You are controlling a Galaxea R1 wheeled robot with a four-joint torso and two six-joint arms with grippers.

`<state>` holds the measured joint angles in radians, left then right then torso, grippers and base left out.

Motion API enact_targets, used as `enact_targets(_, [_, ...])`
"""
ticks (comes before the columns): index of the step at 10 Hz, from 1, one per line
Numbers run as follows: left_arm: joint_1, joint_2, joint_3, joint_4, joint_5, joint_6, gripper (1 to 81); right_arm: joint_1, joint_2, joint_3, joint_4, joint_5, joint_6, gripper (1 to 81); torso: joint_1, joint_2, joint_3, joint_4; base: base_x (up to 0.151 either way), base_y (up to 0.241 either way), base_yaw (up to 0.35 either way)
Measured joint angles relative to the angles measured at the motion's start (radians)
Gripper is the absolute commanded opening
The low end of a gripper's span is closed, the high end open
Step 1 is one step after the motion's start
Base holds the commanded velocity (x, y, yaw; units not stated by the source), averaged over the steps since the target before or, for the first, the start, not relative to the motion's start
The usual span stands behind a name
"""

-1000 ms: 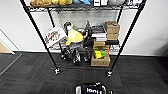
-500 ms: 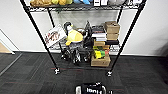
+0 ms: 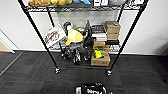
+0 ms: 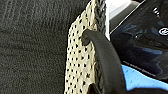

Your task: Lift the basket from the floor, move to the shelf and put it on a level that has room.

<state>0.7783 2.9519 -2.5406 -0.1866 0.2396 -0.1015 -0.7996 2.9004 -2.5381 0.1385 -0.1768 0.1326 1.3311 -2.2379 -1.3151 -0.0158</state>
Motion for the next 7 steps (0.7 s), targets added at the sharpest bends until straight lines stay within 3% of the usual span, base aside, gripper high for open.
enact_targets(4, [-0.033,-0.134,0.224,0.000,-0.007,-0.013,1.0,0.016,-0.087,0.142,0.021,0.024,0.007,1.0,-0.087,0.137,0.000,0.000,0.000,0.000,0.000])
enact_targets(7, [-0.041,-0.201,0.317,-0.002,-0.024,-0.033,1.0,0.024,-0.179,0.309,0.062,0.060,0.006,1.0,-0.152,0.239,-0.001,0.000,0.000,0.000,0.000])
